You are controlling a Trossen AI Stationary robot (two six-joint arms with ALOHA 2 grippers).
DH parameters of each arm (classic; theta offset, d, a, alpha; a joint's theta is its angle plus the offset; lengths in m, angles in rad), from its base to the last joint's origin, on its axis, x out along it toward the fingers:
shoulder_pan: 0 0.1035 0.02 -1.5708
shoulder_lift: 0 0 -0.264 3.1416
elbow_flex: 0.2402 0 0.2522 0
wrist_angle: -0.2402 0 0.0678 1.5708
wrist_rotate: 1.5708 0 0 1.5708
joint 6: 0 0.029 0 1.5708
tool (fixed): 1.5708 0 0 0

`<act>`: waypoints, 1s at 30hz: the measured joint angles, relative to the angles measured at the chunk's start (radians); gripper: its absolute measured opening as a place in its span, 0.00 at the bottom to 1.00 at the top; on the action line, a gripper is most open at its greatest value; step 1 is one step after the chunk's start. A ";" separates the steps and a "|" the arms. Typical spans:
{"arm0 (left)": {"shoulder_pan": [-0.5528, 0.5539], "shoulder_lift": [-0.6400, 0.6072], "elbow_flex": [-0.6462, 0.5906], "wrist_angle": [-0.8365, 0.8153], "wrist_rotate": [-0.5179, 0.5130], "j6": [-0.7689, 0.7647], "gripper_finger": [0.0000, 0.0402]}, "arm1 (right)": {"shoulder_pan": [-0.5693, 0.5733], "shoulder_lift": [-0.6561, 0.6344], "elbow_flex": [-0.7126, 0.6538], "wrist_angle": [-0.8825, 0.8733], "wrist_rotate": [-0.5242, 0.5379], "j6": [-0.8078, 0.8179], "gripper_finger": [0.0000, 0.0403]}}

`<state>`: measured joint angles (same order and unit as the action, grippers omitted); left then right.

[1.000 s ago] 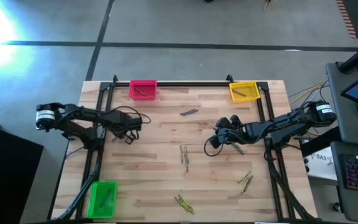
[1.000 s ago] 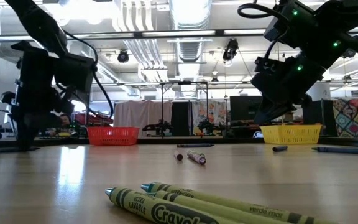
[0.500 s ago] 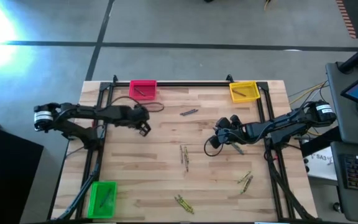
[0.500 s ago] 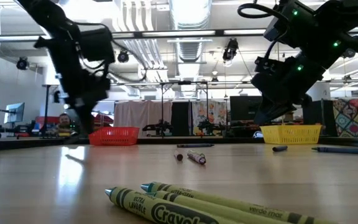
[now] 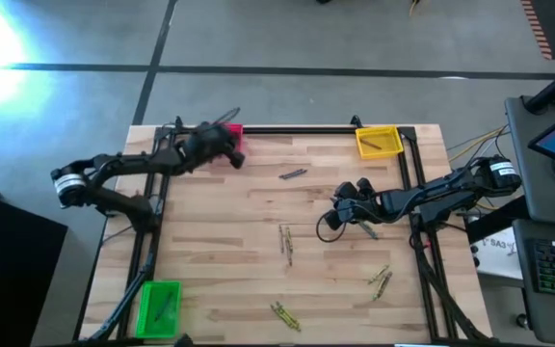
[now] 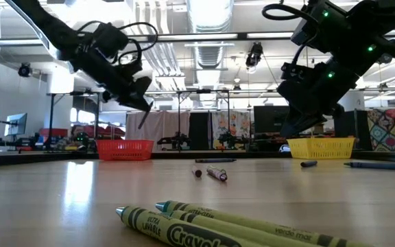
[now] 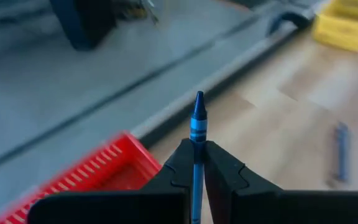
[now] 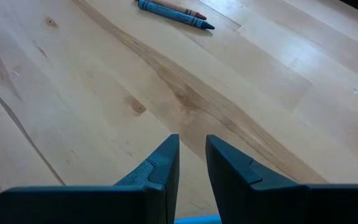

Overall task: Sort crayons
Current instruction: Put the blue crayon into the red bin, then put the brown crayon into the yellow bin

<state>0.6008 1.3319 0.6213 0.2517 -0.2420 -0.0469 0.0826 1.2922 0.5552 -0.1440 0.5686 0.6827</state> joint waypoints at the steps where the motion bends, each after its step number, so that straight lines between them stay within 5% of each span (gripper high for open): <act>1: 0.020 0.007 -0.003 0.035 0.001 0.013 0.00 | 0.000 0.000 0.000 0.000 0.000 0.000 0.18; 16: 0.182 0.190 -0.163 0.645 0.006 0.004 0.00 | 0.000 0.000 -0.007 0.000 0.000 0.005 0.18; 22: 0.197 0.262 -0.170 0.683 -0.053 -0.081 0.07 | 0.000 0.000 -0.008 0.001 0.001 0.005 0.18; 30: 0.202 0.296 -0.167 0.686 -0.055 -0.131 0.30 | 0.000 0.000 -0.008 0.018 0.008 0.005 0.18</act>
<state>0.8024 1.6278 0.4546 0.9375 -0.2975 -0.1783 0.0826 1.2922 0.5476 -0.1259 0.5770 0.6877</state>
